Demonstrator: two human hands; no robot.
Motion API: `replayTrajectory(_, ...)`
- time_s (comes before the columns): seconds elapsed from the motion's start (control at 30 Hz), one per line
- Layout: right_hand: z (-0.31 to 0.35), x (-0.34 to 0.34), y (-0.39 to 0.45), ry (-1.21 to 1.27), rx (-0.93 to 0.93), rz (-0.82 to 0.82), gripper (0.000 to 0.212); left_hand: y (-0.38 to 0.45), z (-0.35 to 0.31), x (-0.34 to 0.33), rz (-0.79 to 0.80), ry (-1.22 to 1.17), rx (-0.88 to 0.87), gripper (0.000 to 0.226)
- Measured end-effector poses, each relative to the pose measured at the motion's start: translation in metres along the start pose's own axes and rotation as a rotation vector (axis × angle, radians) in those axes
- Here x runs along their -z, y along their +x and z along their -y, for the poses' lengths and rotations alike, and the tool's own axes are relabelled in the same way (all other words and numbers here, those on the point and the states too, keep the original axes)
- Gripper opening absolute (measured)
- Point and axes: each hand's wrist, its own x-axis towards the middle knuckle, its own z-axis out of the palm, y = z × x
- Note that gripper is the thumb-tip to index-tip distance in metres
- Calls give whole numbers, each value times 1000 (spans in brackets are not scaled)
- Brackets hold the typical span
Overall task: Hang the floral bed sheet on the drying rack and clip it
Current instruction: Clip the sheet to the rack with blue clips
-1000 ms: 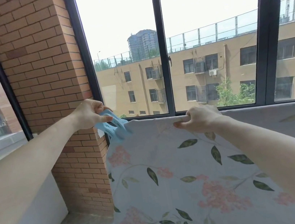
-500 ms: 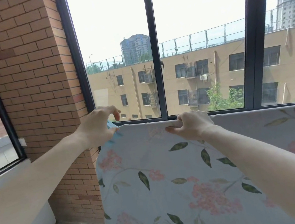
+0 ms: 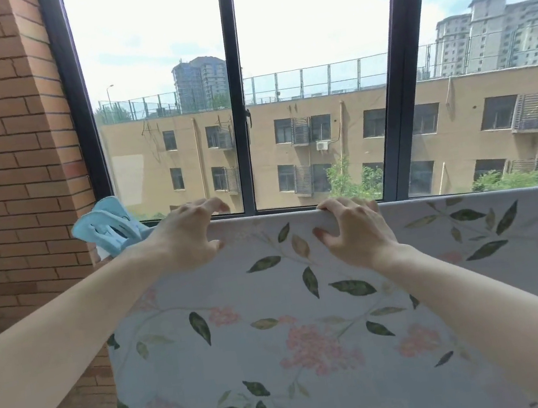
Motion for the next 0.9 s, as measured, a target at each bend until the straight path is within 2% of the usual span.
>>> replayTrajectory(0.23,-88,37,-28,-13,-92,-44,53,23,-32,-25,59,-37,13,60)
replayTrajectory(0.33,-116,48,-30,-6,-109,-55,51,31,-47,-40,43,-10,29,37)
replayTrajectory(0.43,-144,53,-28,4,-90,-55,39,37,-63,-52,-41,24,72,11)
replayTrajectory(0.5,-162,53,-26,-2,-84,-55,24,39,-72,-59,-94,28,124,16)
replayTrajectory(0.6,-181,52,-22,-6,-50,-69,40,42,-84,-62,-98,92,200,22)
replayTrajectory(0.7,-189,49,-19,7,42,-114,47,41,-89,-57,-74,142,249,17)
replayTrajectory(0.8,-193,50,-15,5,74,-86,48,35,-80,-64,-158,197,262,7)
replayTrajectory(0.9,-195,51,-14,-8,82,-65,52,27,-69,-69,-252,381,248,11)
